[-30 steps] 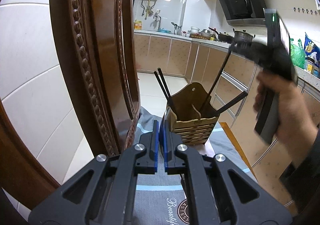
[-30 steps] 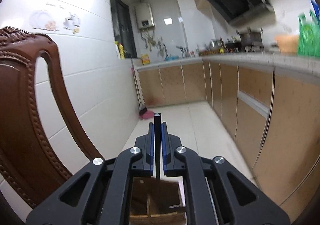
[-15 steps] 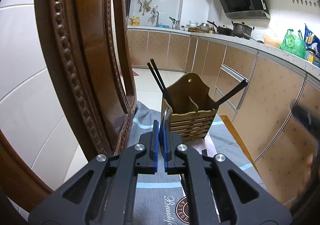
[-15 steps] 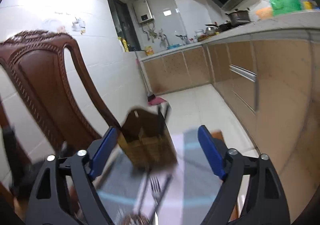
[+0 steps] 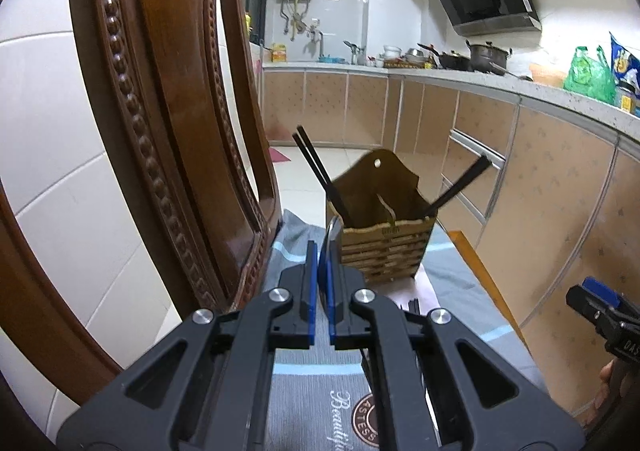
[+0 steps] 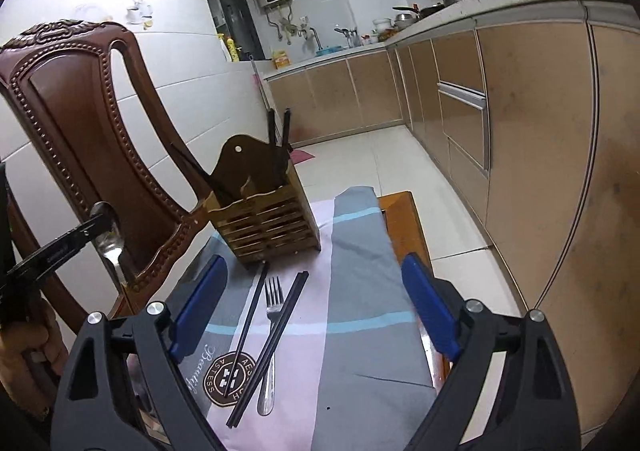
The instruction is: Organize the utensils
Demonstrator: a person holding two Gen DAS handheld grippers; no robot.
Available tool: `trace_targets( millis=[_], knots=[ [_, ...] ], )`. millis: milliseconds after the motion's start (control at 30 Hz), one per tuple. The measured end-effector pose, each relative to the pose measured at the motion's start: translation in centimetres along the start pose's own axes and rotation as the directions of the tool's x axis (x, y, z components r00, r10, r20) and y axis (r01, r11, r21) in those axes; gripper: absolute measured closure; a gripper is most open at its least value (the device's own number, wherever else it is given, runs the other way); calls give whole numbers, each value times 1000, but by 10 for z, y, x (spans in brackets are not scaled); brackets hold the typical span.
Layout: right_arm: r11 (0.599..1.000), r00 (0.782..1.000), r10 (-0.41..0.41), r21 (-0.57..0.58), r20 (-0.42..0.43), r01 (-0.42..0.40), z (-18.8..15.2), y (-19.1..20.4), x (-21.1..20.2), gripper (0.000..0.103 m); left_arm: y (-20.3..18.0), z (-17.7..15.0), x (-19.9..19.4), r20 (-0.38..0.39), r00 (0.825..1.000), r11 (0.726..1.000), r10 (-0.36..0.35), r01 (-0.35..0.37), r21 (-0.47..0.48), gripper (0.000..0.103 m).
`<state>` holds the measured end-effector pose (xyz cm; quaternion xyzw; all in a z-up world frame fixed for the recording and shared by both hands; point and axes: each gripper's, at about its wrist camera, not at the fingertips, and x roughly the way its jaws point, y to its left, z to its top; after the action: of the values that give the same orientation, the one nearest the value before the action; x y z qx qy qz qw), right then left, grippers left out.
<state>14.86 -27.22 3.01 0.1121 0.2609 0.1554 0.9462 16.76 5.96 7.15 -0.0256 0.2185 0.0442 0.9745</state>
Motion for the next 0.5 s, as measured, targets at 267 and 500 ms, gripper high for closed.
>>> trace_targets(
  millis=[267,500],
  knots=[
    [998,998,60,31,0,-60,12,-4,-8,16,-5,50,17,71,993,993,96,-91,-72,99],
    [993,997,73,90,-15,-72,17,-20,-7,16,-12,117,70,141,972,974,191,-169,-153,99]
  ],
)
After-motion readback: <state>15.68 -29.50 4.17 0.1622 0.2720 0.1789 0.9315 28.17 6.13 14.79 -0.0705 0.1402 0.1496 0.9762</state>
